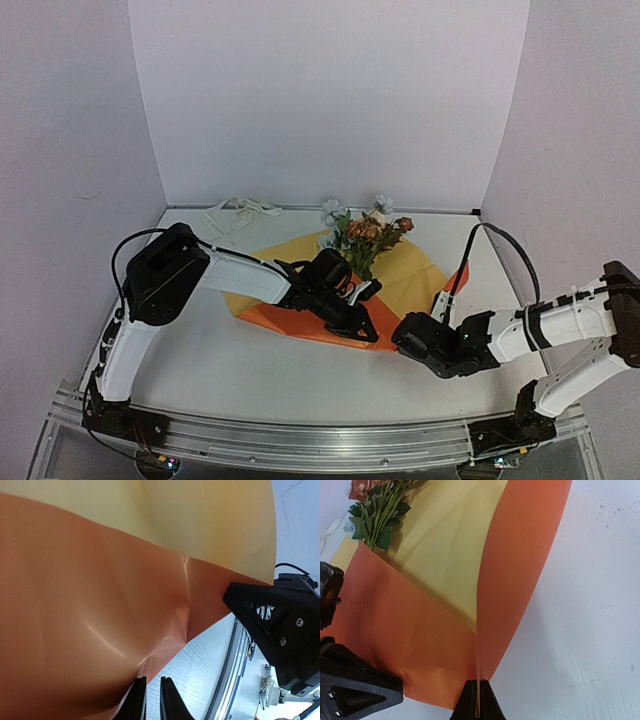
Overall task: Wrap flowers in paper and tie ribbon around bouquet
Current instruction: Fold the one-fourth-folded wrapping paper at the center of the board.
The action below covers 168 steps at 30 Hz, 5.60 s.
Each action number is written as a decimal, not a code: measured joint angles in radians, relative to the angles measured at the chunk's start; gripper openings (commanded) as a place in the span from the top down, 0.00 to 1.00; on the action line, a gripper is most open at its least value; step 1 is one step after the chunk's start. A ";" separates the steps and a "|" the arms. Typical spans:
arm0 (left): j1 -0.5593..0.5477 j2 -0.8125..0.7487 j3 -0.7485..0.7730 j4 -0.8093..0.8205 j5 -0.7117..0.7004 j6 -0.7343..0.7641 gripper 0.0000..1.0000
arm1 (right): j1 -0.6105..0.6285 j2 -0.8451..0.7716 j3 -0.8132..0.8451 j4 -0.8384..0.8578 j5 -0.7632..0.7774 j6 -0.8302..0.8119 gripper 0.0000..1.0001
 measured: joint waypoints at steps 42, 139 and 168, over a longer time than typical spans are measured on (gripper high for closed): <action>0.144 -0.325 -0.276 0.103 -0.108 -0.086 0.87 | 0.009 0.039 0.145 -0.037 -0.037 -0.299 1.00; 0.181 -0.699 -0.965 0.236 -0.763 -0.838 0.59 | -0.080 0.503 0.523 0.077 -0.568 -0.591 0.73; 0.181 -0.638 -0.923 0.224 -0.820 -0.794 1.00 | -0.117 0.048 0.468 -0.040 -0.598 -0.640 0.56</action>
